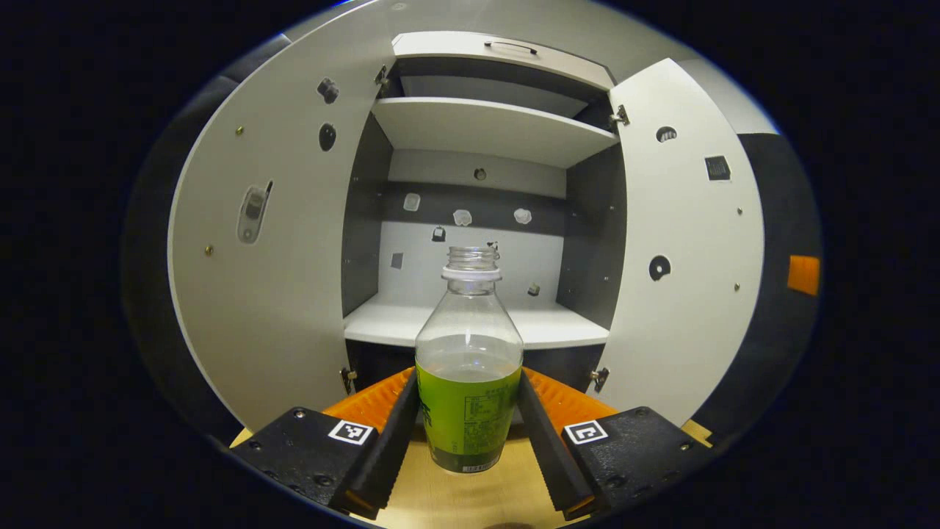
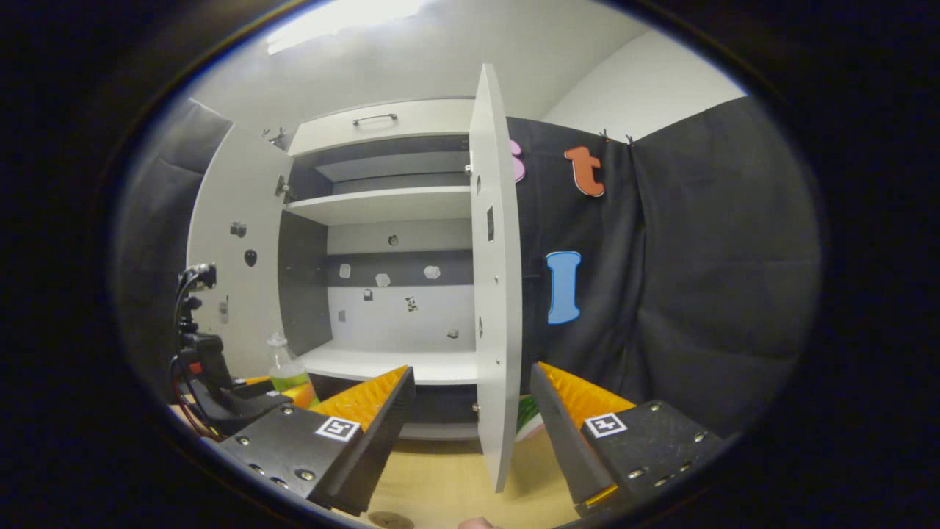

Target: Grasp the bottle in the cabinet with the left hand and place it on the coaster, then close the right door with the right hand and the left door with the left hand.

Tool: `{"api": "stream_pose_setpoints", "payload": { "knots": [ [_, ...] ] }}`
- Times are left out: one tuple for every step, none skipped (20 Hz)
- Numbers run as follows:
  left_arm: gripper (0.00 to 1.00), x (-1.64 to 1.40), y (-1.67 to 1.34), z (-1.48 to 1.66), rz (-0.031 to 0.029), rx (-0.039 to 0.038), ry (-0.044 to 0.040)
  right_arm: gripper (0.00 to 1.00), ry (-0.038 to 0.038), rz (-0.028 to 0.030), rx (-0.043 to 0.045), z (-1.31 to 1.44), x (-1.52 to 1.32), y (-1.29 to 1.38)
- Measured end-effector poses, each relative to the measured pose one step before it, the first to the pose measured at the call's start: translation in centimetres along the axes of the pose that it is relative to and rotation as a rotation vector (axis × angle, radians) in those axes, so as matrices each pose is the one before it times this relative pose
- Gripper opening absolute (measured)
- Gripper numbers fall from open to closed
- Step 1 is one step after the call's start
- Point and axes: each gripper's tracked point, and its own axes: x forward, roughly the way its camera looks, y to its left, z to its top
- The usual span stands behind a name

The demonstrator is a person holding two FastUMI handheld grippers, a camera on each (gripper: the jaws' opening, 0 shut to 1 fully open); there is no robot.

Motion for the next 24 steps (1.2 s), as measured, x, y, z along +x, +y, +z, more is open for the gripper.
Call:
{"api": "stream_pose_setpoints", "payload": {
  "knots": [
    [0.80,-0.547,-0.055,-0.855,-0.00839,0.00353,0.00250,0.95,0.00256,0.00023,0.00751,-0.123,0.001,-0.110],
    [0.80,-0.545,-0.257,-1.132,-0.01143,0.01338,0.00397,0.95,-0.00102,-0.00239,0.00357,0.111,0.018,-0.141],
    [0.80,-0.591,-0.196,-0.795,-0.01023,0.01317,-0.00861,0.95,-0.00162,-0.00221,0.00112,0.061,-0.021,-0.118],
    [0.80,-0.413,-0.404,-0.893,-0.01556,0.00783,-0.00332,0.95,0.00017,0.00010,-0.00241,0.054,-0.003,-0.054],
    [0.80,-0.587,-0.667,-1.237,-0.02029,-0.00014,0.00285,0.95,0.00481,0.00046,-0.00284,-0.001,-0.002,-0.061],
    [0.80,-0.534,-0.591,-1.253,-0.01692,-0.00694,0.00855,0.95,0.00502,0.00339,0.00223,-0.023,0.030,0.054],
    [0.80,-0.522,-0.699,-1.393,-0.01469,-0.00887,0.01503,0.95,0.00279,0.00359,0.00055,-0.033,-0.006,0.017],
    [0.80,-0.533,-0.559,-1.421,-0.00896,-0.00682,0.00905,0.95,0.00319,0.00017,-0.00535,0.094,0.044,-0.134],
    [0.80,-0.430,-0.568,-1.240,-0.00544,0.00263,0.00511,0.95,0.00325,-0.00007,-0.00784,-0.013,-0.047,-0.154],
    [0.80,-0.353,-0.070,-1.535,0.01415,0.00993,0.01136,0.95,0.00458,0.00250,-0.00967,0.000,0.059,0.006],
    [0.80,-0.315,-0.359,-1.534,0.00168,0.00716,0.01372,0.94,0.00776,0.00366,-0.01217,-0.202,0.089,0.051],
    [0.80,-0.256,-0.696,-1.465,-0.00399,-0.00056,0.01328,0.95,0.00779,0.00450,-0.01399,-0.078,0.115,0.019],
    [0.80,-0.192,-0.521,-1.208,-0.00754,-0.01178,0.00274,0.95,0.00620,0.00403,-0.01037,-0.074,0.025,0.017],
    [0.80,-0.175,-0.296,-1.466,-0.00278,-0.01268,0.01557,0.95,0.00608,0.00296,-0.00836,0.025,0.153,0.096],
    [0.80,-0.234,-0.262,-1.432,-0.00233,-0.01166,0.01589,0.95,0.00443,0.00273,-0.00849,0.013,0.083,0.132],
    [0.80,-0.241,-0.230,-1.290,-0.00053,-0.00325,0.01565,0.95,0.00280,-0.00038,-0.01040,0.096,0.102,0.140],
    [0.81,-0.205,0.182,-1.119,0.01871,0.00829,0.01222,0.95,0.00253,-0.00336,-0.01288,-0.047,0.088,0.217],
    [0.81,-0.124,0.150,-1.100,0.00973,0.00991,0.01399,0.95,0.00211,0.00323,-0.00920,0.014,0.035,0.349],
    [0.80,-0.071,-0.246,-0.937,-0.00628,0.00153,0.01824,0.95,0.00087,0.00590,-0.00550,-0.083,0.003,0.520],
    [0.81,-0.065,-0.517,-0.423,-0.00980,0.00293,-0.00207,0.95,0.00140,0.00758,-0.00363,0.014,0.078,0.523],
    [0.81,-0.216,-0.445,-0.176,-0.01335,0.00230,-0.00390,0.95,0.00309,0.00870,-0.00379,-0.098,0.065,0.591],
    [0.81,-0.116,-0.367,0.066,-0.01250,0.00350,-0.01041,0.95,0.00575,0.00577,-0.00663,-0.106,0.090,0.477],
    [0.81,-0.139,-0.310,-0.218,-0.00695,0.00541,-0.00281,0.97,0.00578,0.00202,-0.00717,-0.199,0.089,0.378],
    [0.80,-0.008,-0.085,-0.484,-0.00360,0.00154,0.00220,0.95,0.00373,0.00050,-0.00234,-0.063,0.128,0.308]
  ]
}}
